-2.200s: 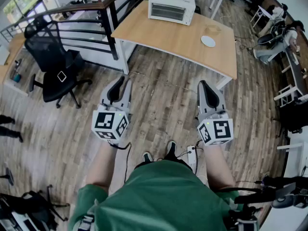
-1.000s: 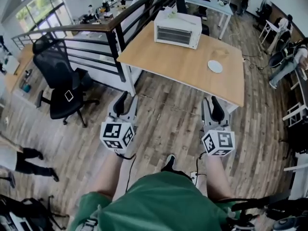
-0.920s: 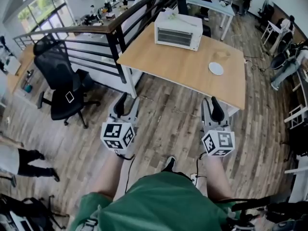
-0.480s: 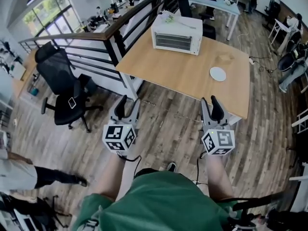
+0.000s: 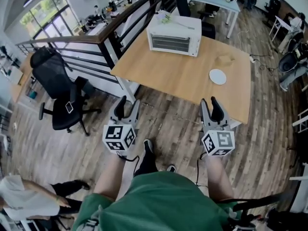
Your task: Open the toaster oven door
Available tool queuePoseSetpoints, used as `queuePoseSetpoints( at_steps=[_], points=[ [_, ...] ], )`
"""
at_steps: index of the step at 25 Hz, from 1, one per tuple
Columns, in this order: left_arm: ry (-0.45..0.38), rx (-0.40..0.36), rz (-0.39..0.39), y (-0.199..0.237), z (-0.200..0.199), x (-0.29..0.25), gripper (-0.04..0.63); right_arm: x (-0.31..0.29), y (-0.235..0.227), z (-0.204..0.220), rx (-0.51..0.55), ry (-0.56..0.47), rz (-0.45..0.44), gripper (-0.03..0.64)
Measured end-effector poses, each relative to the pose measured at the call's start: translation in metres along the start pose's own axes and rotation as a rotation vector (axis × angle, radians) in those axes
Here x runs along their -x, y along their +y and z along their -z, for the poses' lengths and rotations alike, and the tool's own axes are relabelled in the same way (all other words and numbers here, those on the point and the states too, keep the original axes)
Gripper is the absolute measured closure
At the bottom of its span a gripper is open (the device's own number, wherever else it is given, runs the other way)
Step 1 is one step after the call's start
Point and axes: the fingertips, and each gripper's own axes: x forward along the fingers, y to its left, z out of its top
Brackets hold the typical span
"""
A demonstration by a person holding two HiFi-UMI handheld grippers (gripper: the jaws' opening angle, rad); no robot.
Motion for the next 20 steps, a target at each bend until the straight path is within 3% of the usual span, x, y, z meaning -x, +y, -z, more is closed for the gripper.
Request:
queuePoseSetpoints(
  at_steps=[10,20],
  points=[
    [-0.009,0.063,0.121,0.055,0.004,-0.125,0.387,-0.087,-0.029,-0.002,0.077,0.020,0.146,0.454],
    [0.006,0.137,0.194,0.150,-0.002,-0.224,0.387,-0.197,-0.010,0.003,0.105,0.073,0.228,0.454]
  ],
)
